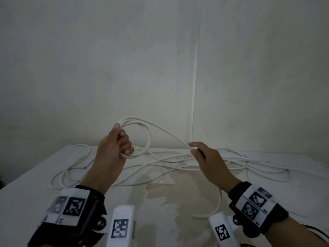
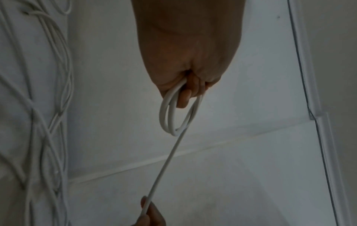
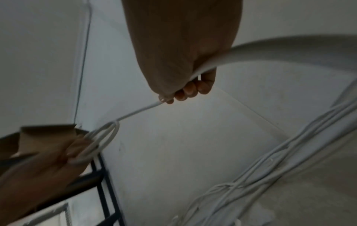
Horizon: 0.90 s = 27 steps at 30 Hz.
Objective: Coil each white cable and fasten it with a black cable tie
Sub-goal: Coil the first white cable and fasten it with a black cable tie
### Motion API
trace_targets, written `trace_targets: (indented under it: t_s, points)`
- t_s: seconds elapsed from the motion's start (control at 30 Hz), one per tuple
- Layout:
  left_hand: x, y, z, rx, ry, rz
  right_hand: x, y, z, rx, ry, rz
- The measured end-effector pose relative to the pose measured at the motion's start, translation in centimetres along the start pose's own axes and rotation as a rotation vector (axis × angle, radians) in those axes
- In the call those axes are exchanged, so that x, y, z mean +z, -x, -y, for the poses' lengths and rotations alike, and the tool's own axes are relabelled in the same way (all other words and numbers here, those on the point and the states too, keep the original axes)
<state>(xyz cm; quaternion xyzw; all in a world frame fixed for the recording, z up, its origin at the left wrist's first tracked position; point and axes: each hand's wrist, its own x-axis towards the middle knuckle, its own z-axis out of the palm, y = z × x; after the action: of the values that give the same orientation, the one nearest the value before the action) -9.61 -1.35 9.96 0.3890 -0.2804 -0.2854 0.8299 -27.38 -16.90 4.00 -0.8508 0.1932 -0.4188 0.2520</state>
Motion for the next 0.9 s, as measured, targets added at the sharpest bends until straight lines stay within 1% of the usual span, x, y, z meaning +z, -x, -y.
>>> trace_targets:
  t_s: [0.07, 0.13, 0.2, 0.27, 0.33, 0.43, 0.5, 0.6, 0.7, 0.83, 0.9]
  points:
    - [-0.1, -0.2, -0.2, 0.03, -0.005, -0.021, 1.5, 0.2, -0.5, -0.076, 0.172, 0.039]
    - [-0.5, -0.4, -0.5, 0.072, -0.011, -0.052, 2.8, 0.6, -0.9, -0.19, 0.341, 0.023]
    - [-0.7, -0.5, -0.7, 0.108, -0.032, -0.08, 3.4, 1.2, -0.4, -0.301, 0.507, 0.046]
    - [-0.7, -0.5, -0.4, 0.124, -0.067, -0.094, 4.0, 1.8, 0.5, -0.435, 0.672, 0.02]
    - [-0.5, -0.3, 0.3, 0.156, -0.152, -0.089, 4.5, 2.4, 1.8, -0.533, 0.748, -0.012]
    - [-0.1, 0.0, 1.0, 0.202, -0.265, -0.08, 4.7, 2.8, 3.4, -0.629, 0.762, -0.063]
    - [0.4, 0.4, 1.6, 0.201, -0.312, -0.078, 4.6, 3.0, 4.2, -0.671, 0.748, -0.042]
    - [1.2, 1.5, 3.0, 0.195, -0.48, -0.037, 4.2, 2.8, 5.3, -0.719, 0.728, -0.013]
    - [1.9, 2.7, 4.0, 0.182, -0.589, 0.055, 3.2, 1.7, 6.3, -0.764, 0.69, -0.03]
    - [2.6, 4.2, 4.4, 0.096, -0.63, 0.226, 2.2, 0.6, 6.4, -0.846, 0.557, -0.071]
    - [2.9, 4.8, 4.6, 0.069, -0.652, 0.278, 1.8, 0.4, 6.4, -0.847, 0.489, -0.08]
